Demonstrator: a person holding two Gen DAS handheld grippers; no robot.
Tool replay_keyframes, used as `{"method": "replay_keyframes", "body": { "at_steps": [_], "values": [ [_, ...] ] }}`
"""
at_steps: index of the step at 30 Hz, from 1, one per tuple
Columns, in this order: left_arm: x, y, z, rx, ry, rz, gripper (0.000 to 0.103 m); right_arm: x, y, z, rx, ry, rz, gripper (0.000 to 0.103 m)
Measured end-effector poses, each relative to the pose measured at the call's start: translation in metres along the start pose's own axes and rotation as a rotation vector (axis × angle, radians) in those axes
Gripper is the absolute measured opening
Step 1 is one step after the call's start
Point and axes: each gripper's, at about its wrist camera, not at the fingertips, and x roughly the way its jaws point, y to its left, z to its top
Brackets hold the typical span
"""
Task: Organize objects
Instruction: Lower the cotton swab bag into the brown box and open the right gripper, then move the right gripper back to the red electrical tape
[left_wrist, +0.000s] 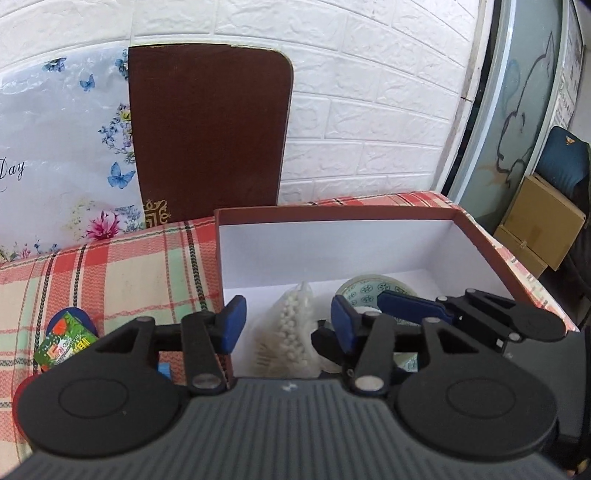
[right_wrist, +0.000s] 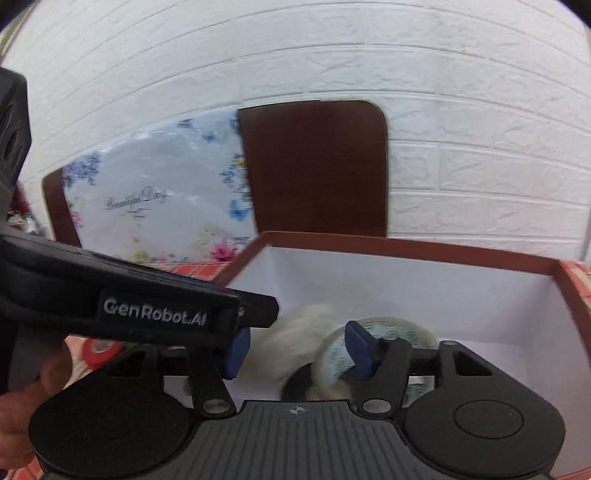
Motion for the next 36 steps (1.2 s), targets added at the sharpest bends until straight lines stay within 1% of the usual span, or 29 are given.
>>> {"method": "replay_keyframes", "body": {
  "at_steps": [4, 6, 9, 14, 16, 18, 20, 23, 26, 29, 31, 32, 35, 36],
  "values": [
    [-0.008, -0.005, -0.003, 0.019, -0.015, 0.007, 0.054, -0.017, 0.003, -0.011, -0.035, -0.045, -0.018, 0.059],
    [-0.018, -0.004, -0.004, 0.019, -0.041, 0.015, 0.054, -0.024, 0.007, -0.014, -0.051, -0.064, -0.039, 0.059],
    [-0.039, 0.006, -0.008, 0.003, -0.083, 0.035, 0.054, -0.037, 0.011, -0.014, -0.037, -0.087, -0.030, 0.059],
    [-0.073, 0.045, -0.021, -0.076, -0.117, 0.111, 0.054, -0.059, 0.029, -0.010, -0.038, -0.151, 0.015, 0.059],
    [-0.084, 0.066, -0.032, -0.114, -0.111, 0.151, 0.054, -0.066, 0.041, -0.009, -0.044, -0.166, 0.053, 0.059],
    [-0.092, 0.088, -0.045, -0.145, -0.086, 0.199, 0.054, -0.069, 0.056, -0.010, -0.061, -0.168, 0.093, 0.060],
    [-0.094, 0.111, -0.061, -0.175, -0.044, 0.259, 0.054, -0.069, 0.075, -0.014, -0.090, -0.156, 0.133, 0.060],
    [-0.094, 0.142, -0.087, -0.215, 0.021, 0.328, 0.054, -0.062, 0.105, -0.024, -0.149, -0.120, 0.184, 0.060],
    [-0.095, 0.166, -0.112, -0.245, 0.064, 0.382, 0.054, -0.049, 0.131, -0.038, -0.186, -0.053, 0.225, 0.060],
    [-0.096, 0.192, -0.133, -0.283, 0.079, 0.433, 0.054, -0.030, 0.149, -0.051, -0.190, 0.030, 0.262, 0.060],
    [-0.098, 0.210, -0.145, -0.324, 0.071, 0.452, 0.054, -0.016, 0.157, -0.056, -0.186, 0.076, 0.278, 0.060],
    [-0.102, 0.217, -0.152, -0.334, 0.037, 0.452, 0.054, -0.010, 0.161, -0.057, -0.187, 0.091, 0.284, 0.060],
    [-0.108, 0.230, -0.168, -0.319, -0.051, 0.470, 0.054, 0.007, 0.174, -0.058, -0.205, 0.121, 0.290, 0.060],
    [-0.109, 0.232, -0.174, -0.318, -0.089, 0.462, 0.055, 0.014, 0.177, -0.059, -0.209, 0.132, 0.295, 0.060]
  ]
}}
